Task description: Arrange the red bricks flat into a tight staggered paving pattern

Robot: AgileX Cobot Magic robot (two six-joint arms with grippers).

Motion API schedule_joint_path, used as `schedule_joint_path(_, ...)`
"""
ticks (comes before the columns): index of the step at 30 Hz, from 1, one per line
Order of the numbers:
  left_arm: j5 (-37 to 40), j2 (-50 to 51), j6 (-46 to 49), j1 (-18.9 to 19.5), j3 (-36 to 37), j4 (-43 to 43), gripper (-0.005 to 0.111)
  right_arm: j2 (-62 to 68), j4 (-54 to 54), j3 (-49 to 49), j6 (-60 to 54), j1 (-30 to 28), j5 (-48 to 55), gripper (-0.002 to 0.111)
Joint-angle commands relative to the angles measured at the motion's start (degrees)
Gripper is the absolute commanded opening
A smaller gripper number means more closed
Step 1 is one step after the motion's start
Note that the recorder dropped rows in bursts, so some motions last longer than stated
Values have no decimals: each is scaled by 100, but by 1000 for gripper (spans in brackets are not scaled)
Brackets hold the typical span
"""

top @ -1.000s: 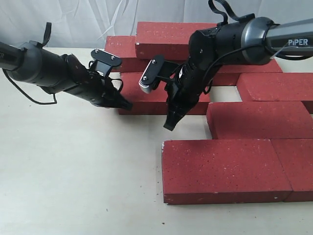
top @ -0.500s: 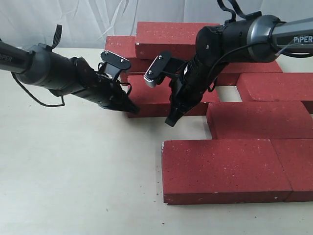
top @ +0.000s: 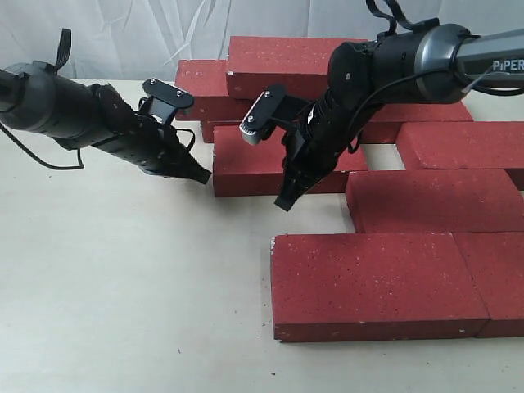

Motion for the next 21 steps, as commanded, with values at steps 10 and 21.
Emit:
schedule_joint_path(10,-433,-71,-28,-256,-200,-134,0,-552,-204,-20,413,-270,354,-1)
schedule_joint_path(21,-322,-35,-5,-256,-236,-68,0,-630,-135,-20,683,-605,528,-1)
